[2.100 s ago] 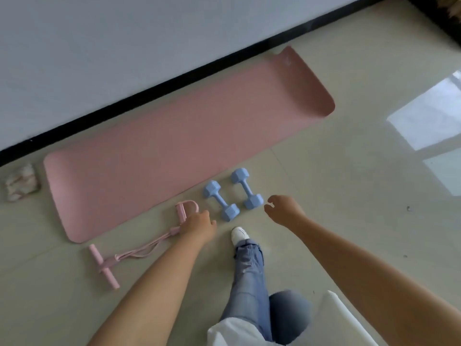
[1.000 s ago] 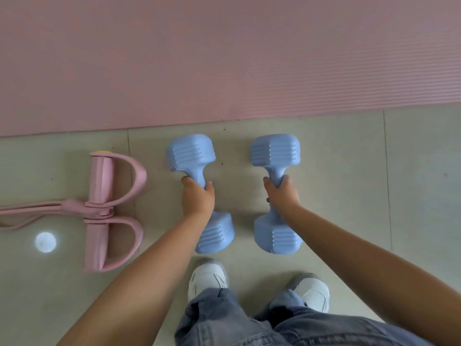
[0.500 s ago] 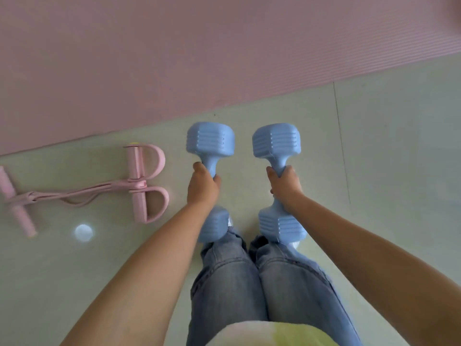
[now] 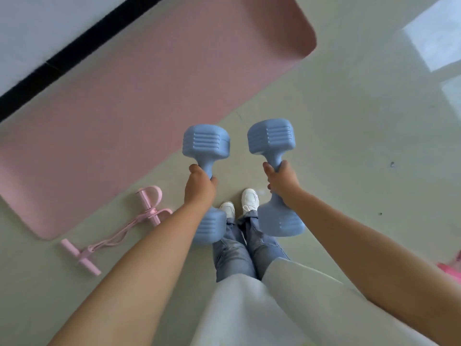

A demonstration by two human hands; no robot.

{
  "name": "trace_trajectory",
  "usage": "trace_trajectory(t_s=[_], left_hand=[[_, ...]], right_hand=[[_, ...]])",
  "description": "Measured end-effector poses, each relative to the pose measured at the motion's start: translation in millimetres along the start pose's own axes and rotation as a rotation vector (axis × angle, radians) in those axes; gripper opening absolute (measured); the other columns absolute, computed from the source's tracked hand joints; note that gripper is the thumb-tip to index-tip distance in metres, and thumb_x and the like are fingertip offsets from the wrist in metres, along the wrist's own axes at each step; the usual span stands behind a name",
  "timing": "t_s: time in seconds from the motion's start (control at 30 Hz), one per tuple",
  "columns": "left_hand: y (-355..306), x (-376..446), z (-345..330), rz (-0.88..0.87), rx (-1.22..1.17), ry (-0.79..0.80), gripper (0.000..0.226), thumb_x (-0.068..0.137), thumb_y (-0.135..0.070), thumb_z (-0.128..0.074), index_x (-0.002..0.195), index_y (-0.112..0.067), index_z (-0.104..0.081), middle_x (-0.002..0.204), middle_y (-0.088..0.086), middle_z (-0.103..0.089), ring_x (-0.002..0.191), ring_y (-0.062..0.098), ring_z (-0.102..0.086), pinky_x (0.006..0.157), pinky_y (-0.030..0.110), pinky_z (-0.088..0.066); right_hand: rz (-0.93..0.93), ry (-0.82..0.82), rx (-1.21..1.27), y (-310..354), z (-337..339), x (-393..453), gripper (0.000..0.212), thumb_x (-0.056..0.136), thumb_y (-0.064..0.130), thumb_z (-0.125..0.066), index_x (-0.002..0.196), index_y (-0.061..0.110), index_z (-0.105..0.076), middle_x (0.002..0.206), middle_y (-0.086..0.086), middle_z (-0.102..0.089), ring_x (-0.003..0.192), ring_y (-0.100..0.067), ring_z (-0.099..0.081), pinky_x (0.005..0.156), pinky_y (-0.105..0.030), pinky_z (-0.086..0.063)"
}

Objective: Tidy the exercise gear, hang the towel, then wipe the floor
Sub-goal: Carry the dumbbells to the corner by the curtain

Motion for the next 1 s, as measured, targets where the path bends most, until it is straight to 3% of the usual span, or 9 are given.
trace_trajectory(t_s=[0.17,0.27,0.43,0.57,0.67,0.83,1.0], left_hand=[[-81.8,-45.5,-7.9,-0.148,0.094,0.051,0.024,0.096,-0.016,-0.045,0.097,-0.008,-0.023,0.113,0.023,-0.059,0.08,0.031,-0.051,0.066,0.033,-0.037],[-136.5,-62.8,-25.8,-0.24,0.184,0.073,0.024,0.095,-0.015,-0.046,0.098,-0.008,-0.023,0.107,0.021,-0.059,0.08,0.031,-0.05,0.066,0.031,-0.036],[-240.1,-88.1,-70.8,-0.376,0.351,0.095,0.023,0.096,-0.016,-0.045,0.097,-0.008,-0.024,0.09,0.01,-0.048,0.079,0.03,-0.049,0.066,0.031,-0.036],[-328.6,-107.1,-116.6,-0.45,0.414,0.114,0.021,0.095,-0.017,-0.046,0.099,-0.007,-0.028,0.101,0.017,-0.058,0.095,0.037,-0.059,0.067,0.032,-0.037],[-394.7,-116.3,-147.9,-0.474,0.424,0.137,0.022,0.095,-0.017,-0.048,0.107,-0.004,-0.036,0.112,0.02,-0.061,0.1,0.037,-0.06,0.068,0.032,-0.038],[-492.2,-122.8,-174.3,-0.523,0.467,0.139,0.031,0.094,-0.016,-0.049,0.116,0.002,-0.038,0.114,0.021,-0.06,0.103,0.038,-0.06,0.077,0.038,-0.047],[-617.2,-80.9,-192.1,-0.522,0.444,0.117,0.038,0.093,-0.018,-0.051,0.122,0.004,-0.038,0.119,0.021,-0.058,0.108,0.037,-0.057,0.075,0.034,-0.041]], right_hand=[[-0.023,-0.096,0.157,-12.1,83.6,-40.7,0.019,0.096,0.024,-0.043,0.09,0.007,-0.038,0.064,-0.002,-0.042,0.053,-0.016,-0.045,0.053,-0.027,-0.038],[-0.042,-0.157,0.274,-28.4,133.8,-49.1,0.025,0.097,0.02,-0.043,0.075,0.011,-0.036,0.062,-0.003,-0.039,0.051,-0.016,-0.042,0.051,-0.026,-0.037],[-0.117,-0.215,0.383,-60.8,226.9,-41.4,0.032,0.095,0.024,-0.044,0.065,0.014,-0.037,0.06,-0.005,-0.044,0.05,-0.019,-0.046,0.063,-0.033,-0.042],[-0.126,-0.217,0.465,-75.3,313.7,-24.0,0.031,0.096,0.021,-0.043,0.067,0.014,-0.037,0.062,-0.005,-0.042,0.051,-0.017,-0.044,0.051,-0.026,-0.038],[-0.128,-0.225,0.504,-78.7,380.9,-4.5,0.03,0.096,0.021,-0.043,0.068,0.015,-0.036,0.063,-0.006,-0.042,0.052,-0.018,-0.043,0.051,-0.027,-0.038],[-0.126,-0.251,0.51,-70.5,477.3,27.4,0.027,0.095,0.022,-0.045,0.069,0.015,-0.038,0.064,-0.006,-0.043,0.053,-0.018,-0.043,0.051,-0.028,-0.039],[-0.135,-0.282,0.503,-29.4,586.5,99.0,0.025,0.093,0.028,-0.046,0.073,0.015,-0.041,0.066,-0.007,-0.047,0.054,-0.019,-0.047,0.053,-0.029,-0.041]])
Point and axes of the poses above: each hand's wrist, its own x-axis towards the middle knuckle, its own z-axis out of the back of the hand, y = z × x, the point moved 4 cm from there along x, towards the middle knuckle
